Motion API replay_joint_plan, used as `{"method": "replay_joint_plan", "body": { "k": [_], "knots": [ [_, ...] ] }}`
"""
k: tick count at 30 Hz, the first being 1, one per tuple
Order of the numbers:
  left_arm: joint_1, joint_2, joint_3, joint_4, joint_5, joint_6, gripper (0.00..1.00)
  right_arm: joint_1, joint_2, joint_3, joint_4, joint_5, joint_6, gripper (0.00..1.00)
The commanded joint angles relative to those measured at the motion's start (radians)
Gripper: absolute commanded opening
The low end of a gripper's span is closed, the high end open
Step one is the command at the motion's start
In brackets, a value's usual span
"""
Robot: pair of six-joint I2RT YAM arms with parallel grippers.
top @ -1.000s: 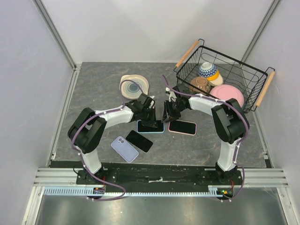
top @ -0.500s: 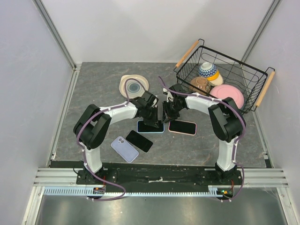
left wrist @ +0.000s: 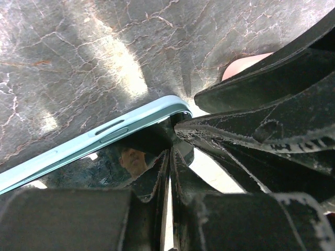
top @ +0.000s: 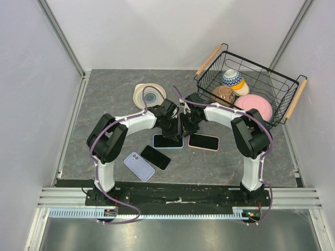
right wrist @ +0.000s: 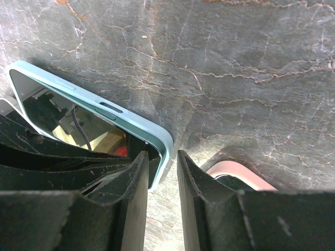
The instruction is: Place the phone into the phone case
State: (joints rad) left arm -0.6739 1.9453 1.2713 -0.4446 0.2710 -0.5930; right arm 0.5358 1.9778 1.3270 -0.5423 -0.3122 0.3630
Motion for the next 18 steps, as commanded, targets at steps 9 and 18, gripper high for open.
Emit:
{"method": "replay_joint_plan", "body": {
  "k": [9, 18],
  "knots": [
    [0.013, 0.147, 0.005, -0.109, -0.102, -0.005, 0.12, 0.013, 0.135, -0.025, -0.015, 0.263, -0.019, 0.34],
    [0.039, 0.129, -0.010, -0.117, -0.113, -0.022, 0.12, 0.012, 0.150, -0.045, 0.021, 0.259, 0.004, 0.28]
  ]
}}
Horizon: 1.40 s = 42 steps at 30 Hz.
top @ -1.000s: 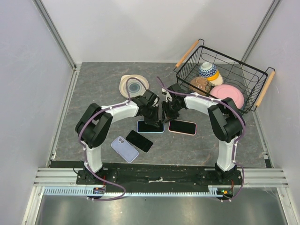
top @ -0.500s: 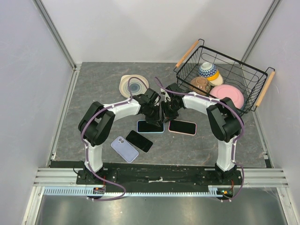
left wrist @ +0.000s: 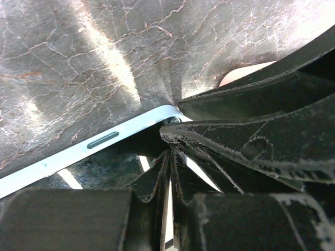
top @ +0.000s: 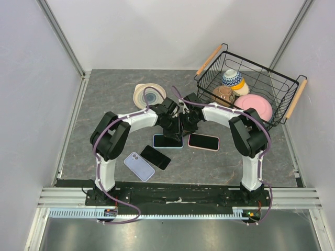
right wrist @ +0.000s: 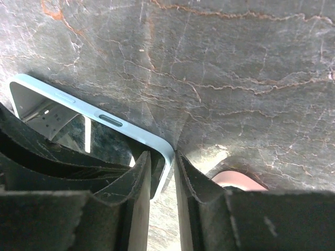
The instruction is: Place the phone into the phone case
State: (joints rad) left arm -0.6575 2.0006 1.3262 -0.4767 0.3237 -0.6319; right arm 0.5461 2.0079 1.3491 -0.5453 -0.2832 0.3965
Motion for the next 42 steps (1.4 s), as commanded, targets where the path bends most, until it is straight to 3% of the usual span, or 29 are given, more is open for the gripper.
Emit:
{"method": "replay_joint_plan", "body": {
  "k": [1, 4, 13, 16, 17, 20, 23, 27, 33, 42],
  "knots": [
    [0.025, 0.069, -0.070, -0.082, -0.169, 0.017, 0.12, 0.003, 0.120, -0.068, 0.028, 0.225, -0.030, 0.24],
    [0.035, 0.038, -0.093, -0.068, -0.179, 0.018, 0.12, 0.002, 0.120, -0.070, 0.036, 0.197, -0.036, 0.14],
    [0.048, -0.187, -0.218, 0.091, -0.134, 0.038, 0.16, 0.002, 0.057, -0.054, 0.051, 0.093, -0.031, 0.11],
    [0.059, -0.294, -0.269, 0.185, -0.078, 0.046, 0.27, 0.002, 0.006, -0.035, 0.051, 0.046, -0.031, 0.16],
    [0.065, -0.315, -0.278, 0.199, -0.048, 0.047, 0.35, 0.002, -0.009, -0.028, 0.050, 0.039, -0.030, 0.18],
    [0.102, -0.387, -0.321, 0.240, 0.015, 0.044, 0.45, 0.000, -0.070, -0.008, 0.050, 0.013, -0.025, 0.29],
    [0.169, -0.431, -0.369, 0.260, 0.084, 0.041, 0.49, 0.000, -0.129, -0.005, 0.050, 0.010, -0.021, 0.46],
    [0.301, -0.480, -0.453, 0.308, 0.193, 0.035, 0.50, -0.008, -0.179, -0.030, 0.050, -0.016, -0.010, 0.58],
    [0.430, -0.525, -0.588, 0.383, 0.320, 0.014, 0.50, -0.018, -0.201, -0.085, 0.053, -0.069, 0.001, 0.61],
    [0.443, -0.445, -0.595, 0.408, 0.339, 0.017, 0.48, -0.017, -0.155, -0.127, 0.064, -0.106, -0.001, 0.59]
  ]
}}
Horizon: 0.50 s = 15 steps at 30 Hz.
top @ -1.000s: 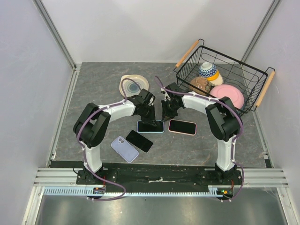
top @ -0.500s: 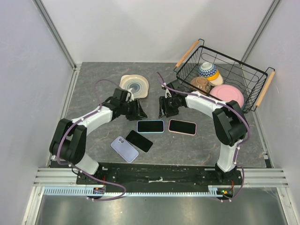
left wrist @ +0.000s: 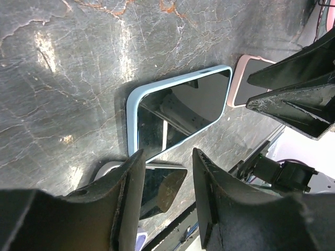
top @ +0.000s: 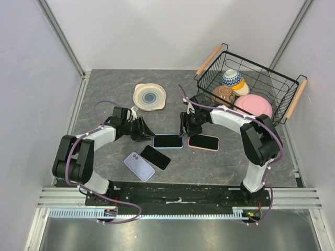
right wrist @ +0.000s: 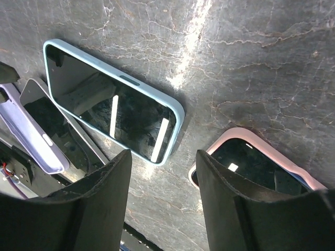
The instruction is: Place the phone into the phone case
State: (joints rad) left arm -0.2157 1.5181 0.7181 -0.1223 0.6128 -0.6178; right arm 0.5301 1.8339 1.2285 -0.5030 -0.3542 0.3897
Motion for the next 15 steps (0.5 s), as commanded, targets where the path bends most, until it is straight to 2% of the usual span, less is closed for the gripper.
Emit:
{"method": "replay_joint_plan", "body": {
  "k": [1, 12, 15],
  "knots": [
    [0.001, 0.046, 0.018, 0.053, 0.044, 0.004, 0.47, -0.002, 0.024, -0.009, 0.026, -0.049, 0.011, 0.59],
    [-0.045, 0.163, 0.087, 0.010, -0.051, 0.039, 0.42, -0.002, 0.083, -0.023, 0.058, -0.101, 0.017, 0.50],
    [-0.077, 0.204, 0.113, 0.007, -0.059, 0.040, 0.37, -0.002, 0.106, -0.020, 0.064, -0.114, 0.006, 0.48]
  ]
}}
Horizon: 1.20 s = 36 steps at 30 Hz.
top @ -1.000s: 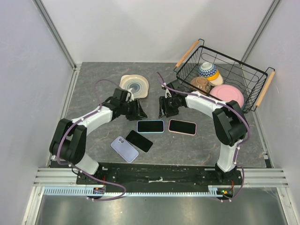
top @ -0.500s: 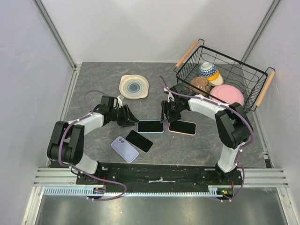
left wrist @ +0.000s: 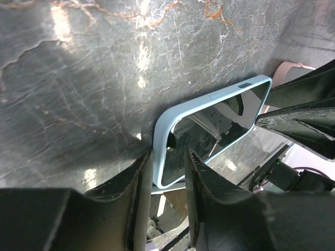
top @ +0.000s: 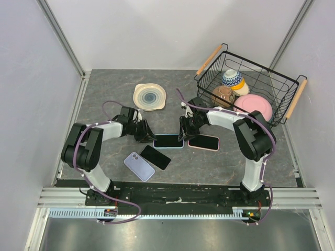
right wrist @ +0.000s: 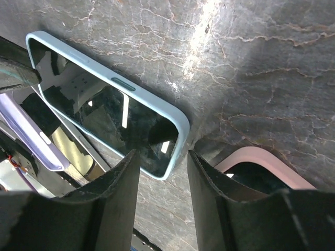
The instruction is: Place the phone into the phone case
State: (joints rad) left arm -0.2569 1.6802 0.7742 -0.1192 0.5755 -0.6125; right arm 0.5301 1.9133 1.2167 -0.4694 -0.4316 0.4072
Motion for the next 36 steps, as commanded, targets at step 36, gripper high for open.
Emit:
{"method": "replay_joint_plan", "body": {
  "k": [36],
  "knots": [
    [-0.079, 0.241, 0.576, -0.235, -0.204, 0.126, 0.40, -0.055, 0.191, 0.417, -0.057, 0.105, -0.005, 0.66]
  ]
}}
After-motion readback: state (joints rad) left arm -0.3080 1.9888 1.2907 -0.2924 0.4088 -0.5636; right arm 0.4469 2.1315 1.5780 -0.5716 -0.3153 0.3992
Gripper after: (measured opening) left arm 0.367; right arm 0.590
